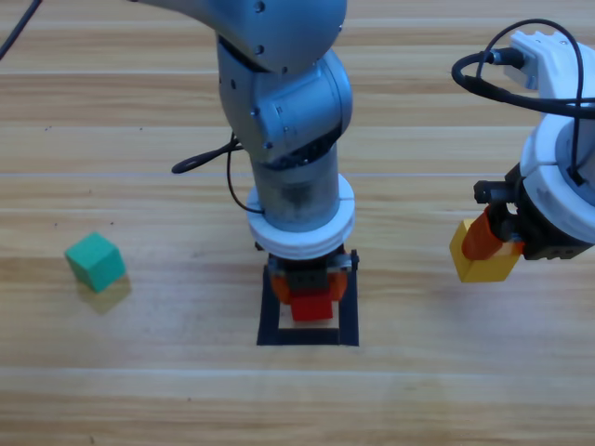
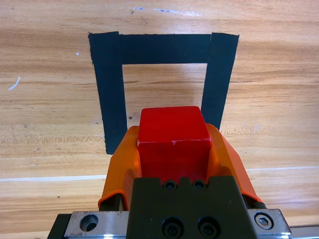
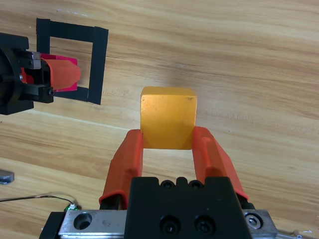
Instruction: Stack the blocks in the rectangular block: red at the bottom, yellow in the middle, green on top
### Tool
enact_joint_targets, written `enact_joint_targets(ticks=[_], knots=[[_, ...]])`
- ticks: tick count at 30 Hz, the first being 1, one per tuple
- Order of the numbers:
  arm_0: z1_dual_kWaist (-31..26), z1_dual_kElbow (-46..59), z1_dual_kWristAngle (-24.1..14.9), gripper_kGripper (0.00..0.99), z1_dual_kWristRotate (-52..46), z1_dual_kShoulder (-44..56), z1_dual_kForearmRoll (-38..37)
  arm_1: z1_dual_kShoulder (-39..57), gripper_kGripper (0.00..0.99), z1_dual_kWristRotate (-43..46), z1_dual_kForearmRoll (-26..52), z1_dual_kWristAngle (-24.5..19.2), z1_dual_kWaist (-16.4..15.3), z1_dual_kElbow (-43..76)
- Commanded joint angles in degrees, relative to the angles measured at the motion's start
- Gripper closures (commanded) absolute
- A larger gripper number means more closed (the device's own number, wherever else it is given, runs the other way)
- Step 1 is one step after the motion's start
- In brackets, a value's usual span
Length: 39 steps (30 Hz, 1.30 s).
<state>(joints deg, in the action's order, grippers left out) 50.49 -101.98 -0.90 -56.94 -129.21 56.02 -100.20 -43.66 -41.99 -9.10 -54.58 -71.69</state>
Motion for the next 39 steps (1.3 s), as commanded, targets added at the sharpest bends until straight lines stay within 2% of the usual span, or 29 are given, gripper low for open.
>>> enact_joint_targets(ticks=[1, 35, 37, 39], knots=[[0.39, -0.94, -0.07, 0.892, 2.27, -2.98, -0.82, -0.97, 0.990, 0.59, -1.17, 0.57, -1.14, 0.85], [0.39, -1.99, -2.18, 0.890, 4.82, -6.76, -0.73, -1.58, 0.990, 0.95, -1.17, 0.66, -1.14, 0.58], [0.39, -1.99, -2.18, 0.850, 4.64, -6.76, -0.73, -1.58, 0.990, 1.03, -1.17, 0.66, -1.14, 0.58], [0.39, -2.08, -2.18, 0.758, 4.38, -6.85, -0.73, -1.67, 0.990, 1.03, -1.17, 0.66, -1.14, 0.58]])
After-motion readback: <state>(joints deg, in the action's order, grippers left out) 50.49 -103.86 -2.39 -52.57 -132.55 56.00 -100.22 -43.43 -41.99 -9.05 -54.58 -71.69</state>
